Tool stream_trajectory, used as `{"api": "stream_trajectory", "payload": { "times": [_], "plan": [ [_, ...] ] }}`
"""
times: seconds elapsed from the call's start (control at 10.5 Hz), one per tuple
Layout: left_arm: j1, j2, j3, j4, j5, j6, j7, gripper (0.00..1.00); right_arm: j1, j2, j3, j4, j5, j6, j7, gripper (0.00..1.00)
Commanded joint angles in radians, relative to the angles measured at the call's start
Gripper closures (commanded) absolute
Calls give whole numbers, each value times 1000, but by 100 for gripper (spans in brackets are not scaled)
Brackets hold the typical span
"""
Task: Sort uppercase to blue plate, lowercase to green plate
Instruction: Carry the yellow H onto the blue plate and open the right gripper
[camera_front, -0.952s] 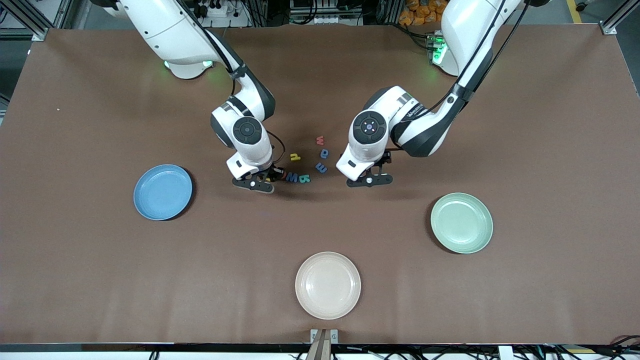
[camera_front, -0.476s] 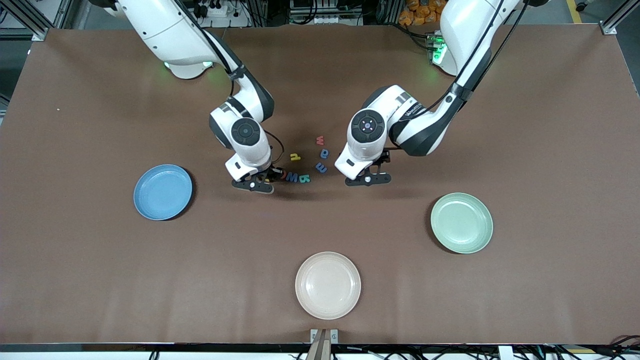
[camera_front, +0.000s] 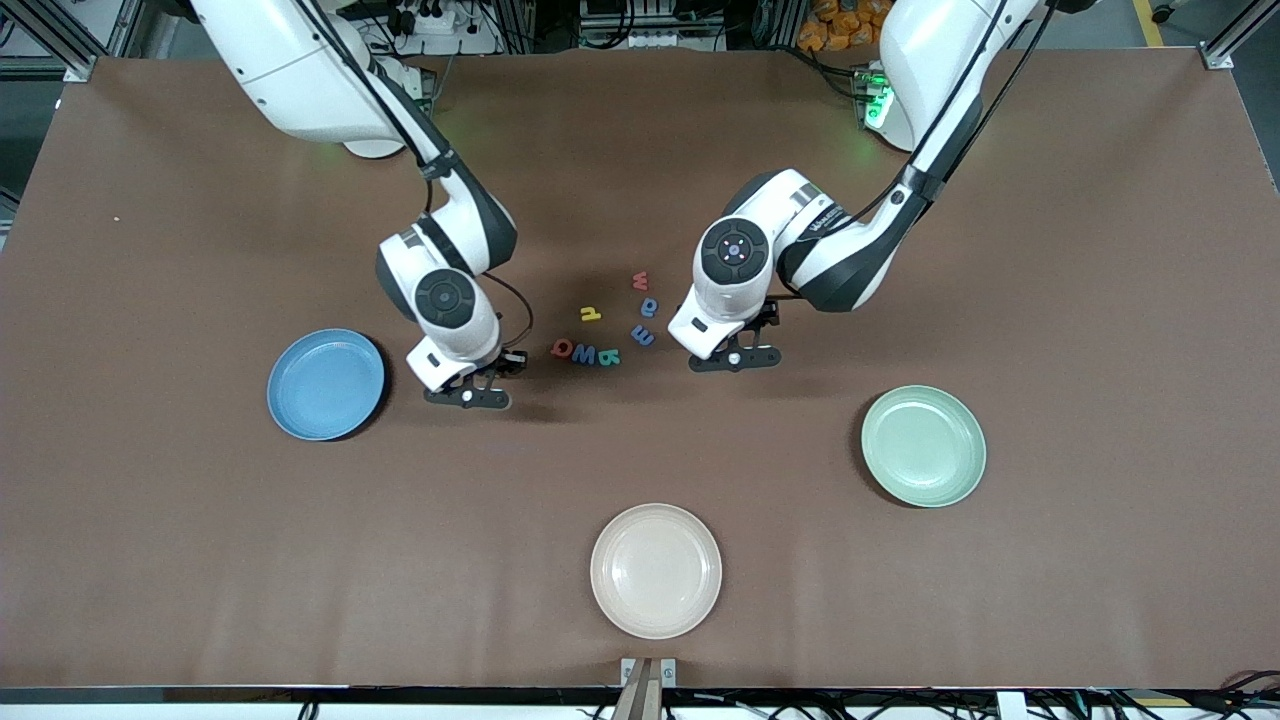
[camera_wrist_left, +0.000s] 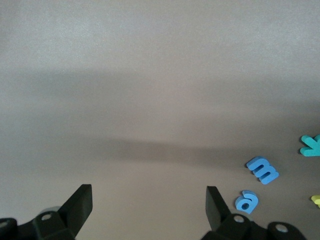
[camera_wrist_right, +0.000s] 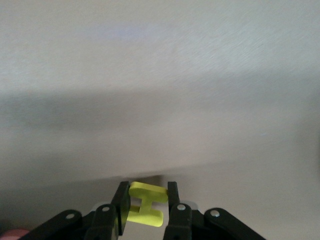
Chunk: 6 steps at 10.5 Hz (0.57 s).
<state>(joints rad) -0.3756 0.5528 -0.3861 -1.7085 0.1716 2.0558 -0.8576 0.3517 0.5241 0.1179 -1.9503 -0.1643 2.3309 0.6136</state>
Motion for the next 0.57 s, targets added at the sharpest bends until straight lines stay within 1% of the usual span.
{"api": "stream_trajectory", "payload": {
  "times": [0.0,0.19,0.38,0.48],
  "plan": [
    [-14,15,0,18,14,-3,9,0,-36,-44,-49,22,-12,-105,-171,73],
    [-22,18,0,21,14,4,9,0,-36,-56,-131,22,-11,-120,-332,73],
    [-40,47,0,59,11,15,-1,0,-40,-68,-197,18,-11,-122,-460,73],
    [-58,67,0,84,8,15,-9,0,-56,-69,-220,19,-9,-120,-530,72]
  ]
}}
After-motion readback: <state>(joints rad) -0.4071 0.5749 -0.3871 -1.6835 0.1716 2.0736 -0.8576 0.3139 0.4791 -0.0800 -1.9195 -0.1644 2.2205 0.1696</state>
